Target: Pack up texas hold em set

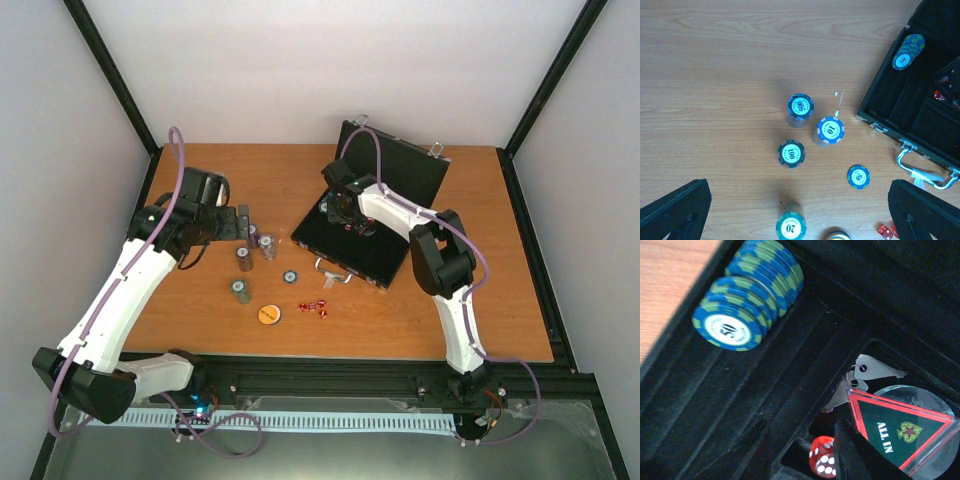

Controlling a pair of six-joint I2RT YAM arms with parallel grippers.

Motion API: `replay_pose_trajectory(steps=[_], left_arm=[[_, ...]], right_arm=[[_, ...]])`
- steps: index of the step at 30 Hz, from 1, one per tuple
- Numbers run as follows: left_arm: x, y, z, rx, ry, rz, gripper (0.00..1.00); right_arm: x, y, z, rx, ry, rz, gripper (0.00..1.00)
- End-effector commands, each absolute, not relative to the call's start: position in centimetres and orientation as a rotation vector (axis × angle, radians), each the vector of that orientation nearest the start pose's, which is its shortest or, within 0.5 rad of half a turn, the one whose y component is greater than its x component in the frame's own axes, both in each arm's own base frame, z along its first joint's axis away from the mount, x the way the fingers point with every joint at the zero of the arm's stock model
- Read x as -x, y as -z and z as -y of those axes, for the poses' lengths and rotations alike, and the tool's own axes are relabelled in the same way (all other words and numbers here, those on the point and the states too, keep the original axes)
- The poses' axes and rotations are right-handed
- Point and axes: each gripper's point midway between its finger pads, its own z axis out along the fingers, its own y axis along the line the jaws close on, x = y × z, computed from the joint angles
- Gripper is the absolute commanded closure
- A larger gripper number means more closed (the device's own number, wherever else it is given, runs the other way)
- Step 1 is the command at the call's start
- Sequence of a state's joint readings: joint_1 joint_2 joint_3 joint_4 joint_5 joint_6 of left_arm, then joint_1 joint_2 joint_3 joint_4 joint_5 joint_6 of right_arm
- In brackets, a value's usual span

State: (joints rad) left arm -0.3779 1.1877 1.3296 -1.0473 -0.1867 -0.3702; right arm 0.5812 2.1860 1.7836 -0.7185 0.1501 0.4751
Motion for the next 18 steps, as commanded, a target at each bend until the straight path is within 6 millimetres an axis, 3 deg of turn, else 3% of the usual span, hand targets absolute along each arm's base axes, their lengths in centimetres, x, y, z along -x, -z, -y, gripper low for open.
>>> replay_pose_trajectory(steps=[1, 10, 18], left_arm=[[-29.4, -26.8, 7.8, 0.078, 0.082, -2.426, 0.0], [-29.5, -26.6, 8.0, 0.083, 0.097, -2.428, 0.0], [-29.5, -26.7, 8.1, 0.088, 0.107, -2.426, 0.0]], right_arm=[[-45.9, -5.9, -26.1, 0.098, -0.097, -2.698, 0.64], [-44.5, -4.9, -26.2, 0.099, -0.148, -2.737, 0.64], [-42.7, -5.4, -27.4, 0.122, -0.203, -2.739, 0.64]])
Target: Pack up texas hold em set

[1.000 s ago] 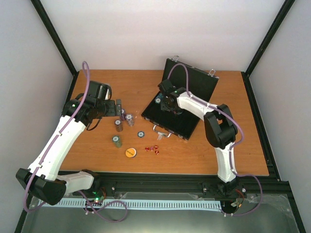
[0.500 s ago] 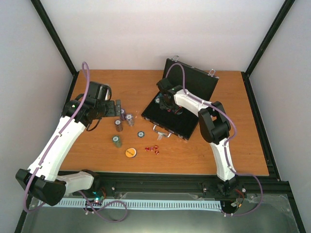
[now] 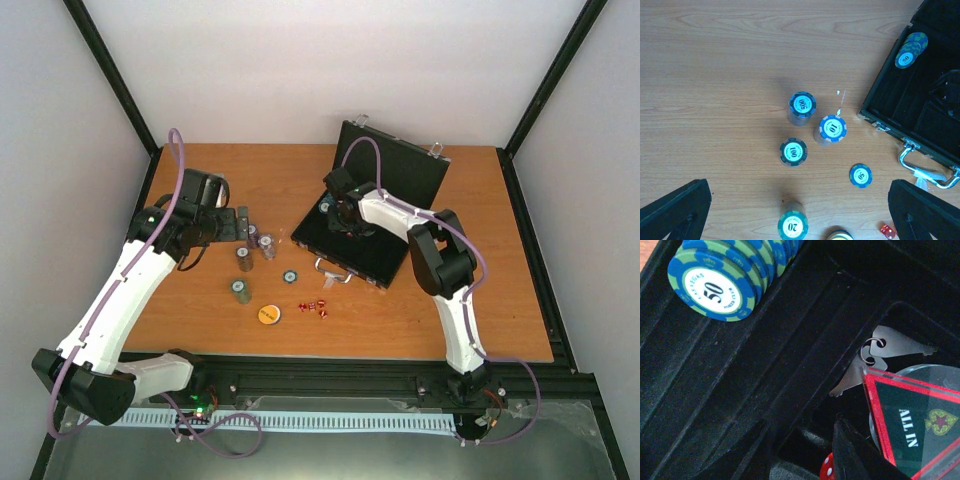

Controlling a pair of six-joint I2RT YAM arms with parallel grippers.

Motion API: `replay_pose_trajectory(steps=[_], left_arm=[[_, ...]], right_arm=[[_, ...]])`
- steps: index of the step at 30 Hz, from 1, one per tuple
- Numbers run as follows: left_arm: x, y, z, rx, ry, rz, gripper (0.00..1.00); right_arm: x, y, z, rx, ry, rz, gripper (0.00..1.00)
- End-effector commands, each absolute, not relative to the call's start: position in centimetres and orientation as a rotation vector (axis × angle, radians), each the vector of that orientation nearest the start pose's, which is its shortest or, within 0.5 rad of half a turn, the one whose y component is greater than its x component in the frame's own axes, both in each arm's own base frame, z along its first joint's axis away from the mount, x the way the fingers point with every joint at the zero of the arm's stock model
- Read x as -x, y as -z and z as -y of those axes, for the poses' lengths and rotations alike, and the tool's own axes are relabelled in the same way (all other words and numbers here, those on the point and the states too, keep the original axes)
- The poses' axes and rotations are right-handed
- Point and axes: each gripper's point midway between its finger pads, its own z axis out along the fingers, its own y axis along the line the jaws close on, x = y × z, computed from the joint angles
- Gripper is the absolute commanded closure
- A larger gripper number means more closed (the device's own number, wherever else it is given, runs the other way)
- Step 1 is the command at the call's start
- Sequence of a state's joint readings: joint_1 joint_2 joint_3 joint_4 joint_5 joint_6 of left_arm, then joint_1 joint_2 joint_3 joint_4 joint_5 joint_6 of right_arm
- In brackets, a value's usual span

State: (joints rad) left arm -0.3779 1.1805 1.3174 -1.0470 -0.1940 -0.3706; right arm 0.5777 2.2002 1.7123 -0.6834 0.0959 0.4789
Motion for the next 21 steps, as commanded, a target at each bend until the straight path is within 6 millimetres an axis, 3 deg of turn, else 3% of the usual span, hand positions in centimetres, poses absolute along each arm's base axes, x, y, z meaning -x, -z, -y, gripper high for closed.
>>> replay_pose_trajectory(steps=[1, 14, 21], left_arm=[[-29.5, -26.7, 8.1, 0.086, 0.106, -2.428, 0.0], [-29.2, -27.0, 8.0, 0.096, 0.115, -2.415, 0.0], [-29.2, -27.0, 8.1, 0.099, 0.123, -2.414, 0.0]], right_arm=[[-42.5, -5.4, -27.6, 0.132, -0.204, -2.738, 0.65], [-43.3, -9.5, -27.3, 0.202, -0.153, -2.636, 0.63], [-41.4, -7.3, -26.8, 0.216, -0.149, -2.721, 0.62]])
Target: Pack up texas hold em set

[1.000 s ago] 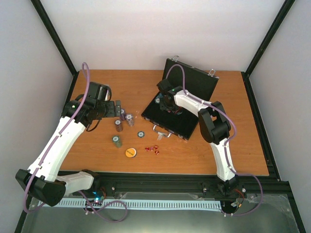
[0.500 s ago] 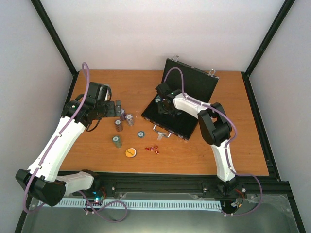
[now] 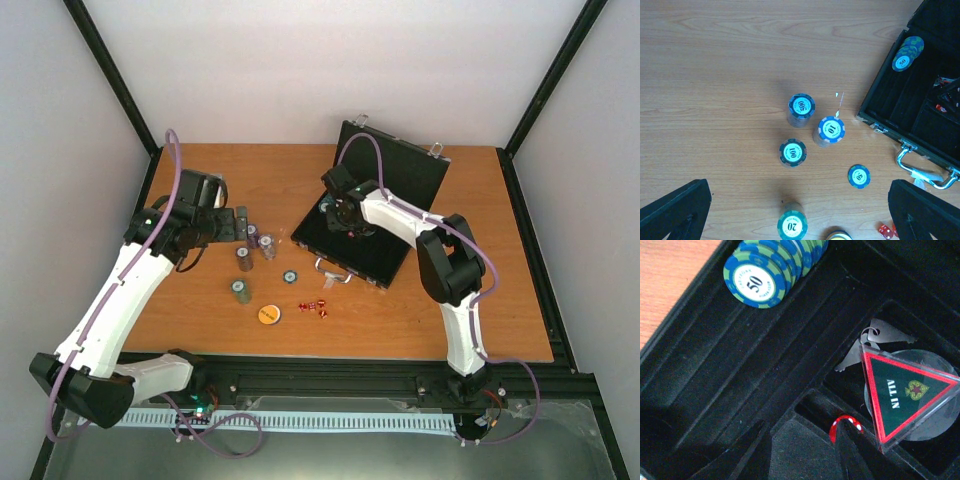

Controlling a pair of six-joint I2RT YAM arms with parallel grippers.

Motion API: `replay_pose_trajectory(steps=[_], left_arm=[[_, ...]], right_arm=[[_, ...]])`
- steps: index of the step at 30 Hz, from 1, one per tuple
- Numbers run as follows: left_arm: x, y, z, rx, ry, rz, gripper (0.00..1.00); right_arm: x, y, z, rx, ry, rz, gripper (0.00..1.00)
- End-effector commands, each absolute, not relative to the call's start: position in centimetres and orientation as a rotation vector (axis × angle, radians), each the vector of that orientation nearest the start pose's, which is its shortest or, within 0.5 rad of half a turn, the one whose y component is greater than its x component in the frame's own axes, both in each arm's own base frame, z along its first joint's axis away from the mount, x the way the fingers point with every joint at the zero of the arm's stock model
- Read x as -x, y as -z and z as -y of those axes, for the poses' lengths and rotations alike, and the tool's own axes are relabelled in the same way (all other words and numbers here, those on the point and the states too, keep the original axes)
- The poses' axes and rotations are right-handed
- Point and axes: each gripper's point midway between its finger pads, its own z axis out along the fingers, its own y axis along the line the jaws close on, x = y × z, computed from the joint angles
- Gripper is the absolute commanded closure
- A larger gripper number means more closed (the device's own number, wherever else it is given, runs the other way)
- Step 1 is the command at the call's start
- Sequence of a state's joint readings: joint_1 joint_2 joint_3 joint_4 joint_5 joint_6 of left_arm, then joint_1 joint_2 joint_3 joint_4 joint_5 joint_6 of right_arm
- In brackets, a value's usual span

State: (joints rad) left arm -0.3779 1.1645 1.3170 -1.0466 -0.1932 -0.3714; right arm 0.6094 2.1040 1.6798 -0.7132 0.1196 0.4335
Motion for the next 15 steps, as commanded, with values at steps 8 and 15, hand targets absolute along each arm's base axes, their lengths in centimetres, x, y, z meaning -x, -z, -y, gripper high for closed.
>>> replay_pose_trajectory(steps=[8, 15], left_arm=[[-29.2, -26.6, 8.1, 0.097, 0.118, -2.428, 0.0], [-29.3, -26.5, 8.1, 0.096, 0.109, -2.429, 0.0]], right_arm=[[-41.8, -5.6, -26.3, 0.227, -0.078, -2.738, 0.62], [-42.6, -3.8, -26.0, 0.252, 0.005, -2.758, 0.61]])
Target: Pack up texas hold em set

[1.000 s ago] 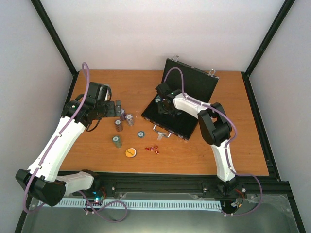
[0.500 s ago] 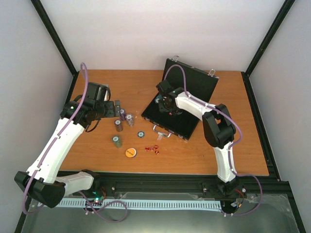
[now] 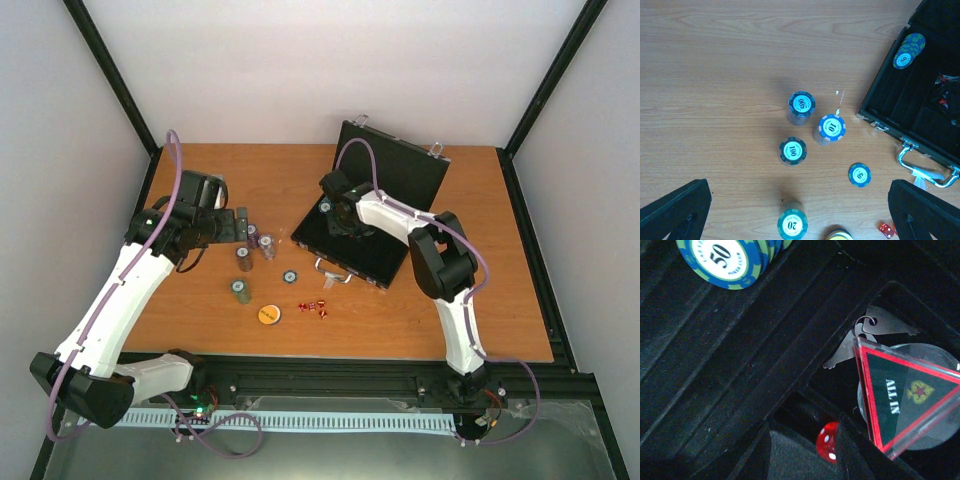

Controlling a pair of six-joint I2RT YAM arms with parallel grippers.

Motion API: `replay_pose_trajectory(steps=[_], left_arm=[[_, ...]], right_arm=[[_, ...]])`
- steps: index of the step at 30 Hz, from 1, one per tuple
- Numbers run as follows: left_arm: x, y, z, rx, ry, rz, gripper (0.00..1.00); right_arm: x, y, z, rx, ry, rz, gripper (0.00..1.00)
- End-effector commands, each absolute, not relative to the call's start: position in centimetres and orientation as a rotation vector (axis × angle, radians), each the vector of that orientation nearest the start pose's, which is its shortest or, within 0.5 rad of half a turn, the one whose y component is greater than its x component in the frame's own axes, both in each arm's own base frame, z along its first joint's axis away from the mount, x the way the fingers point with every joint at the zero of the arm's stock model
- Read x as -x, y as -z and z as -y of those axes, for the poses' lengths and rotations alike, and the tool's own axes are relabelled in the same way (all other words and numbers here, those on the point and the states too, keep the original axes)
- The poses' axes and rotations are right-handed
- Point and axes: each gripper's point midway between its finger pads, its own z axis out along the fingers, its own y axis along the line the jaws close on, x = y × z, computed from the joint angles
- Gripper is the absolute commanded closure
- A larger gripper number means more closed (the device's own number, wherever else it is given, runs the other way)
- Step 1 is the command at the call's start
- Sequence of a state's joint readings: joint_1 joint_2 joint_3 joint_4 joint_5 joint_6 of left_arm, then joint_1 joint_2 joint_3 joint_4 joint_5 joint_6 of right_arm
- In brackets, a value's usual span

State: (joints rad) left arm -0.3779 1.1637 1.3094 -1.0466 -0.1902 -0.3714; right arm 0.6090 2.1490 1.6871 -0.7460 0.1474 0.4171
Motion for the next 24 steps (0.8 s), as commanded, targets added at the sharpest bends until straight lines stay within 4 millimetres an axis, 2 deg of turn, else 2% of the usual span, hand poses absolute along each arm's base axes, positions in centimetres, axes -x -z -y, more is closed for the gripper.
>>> replay_pose_trajectory(steps=[1, 8, 14, 17, 21, 24], left_arm=[[-29.4, -26.5, 8.0, 0.096, 0.106, -2.43, 0.0], [-29.4, -26.2, 8.0, 0.095, 0.096, -2.434, 0.0], [-29.5, -26.1, 8.0, 0.089, 0.092, -2.437, 0.0], [-29.6, -26.2, 8.0, 0.086, 0.093, -2.434, 0.0], [-29.6, -26.2, 7.9, 0.084, 0.086, -2.433, 0.0], [-29.7, -26.2, 8.0, 0.082, 0.09, -2.431, 0.0]], right_arm=[[-42.5, -3.5, -25.8, 0.252, 0.015, -2.763, 0.62], [-42.1, -2.0, -24.9, 0.261, 0.082, -2.786, 0.62], [-42.3, -1.9, -24.9, 0.31, 0.108, -2.779, 0.61], [-42.5, -2.2, -26.1, 0.358, 0.026, -2.772, 0.62], [-42.6, -3.9, -29.1, 0.412, -0.194, -2.743, 0.62], [-42.5, -4.5, -30.6, 0.453, -0.305, -2.737, 0.62]])
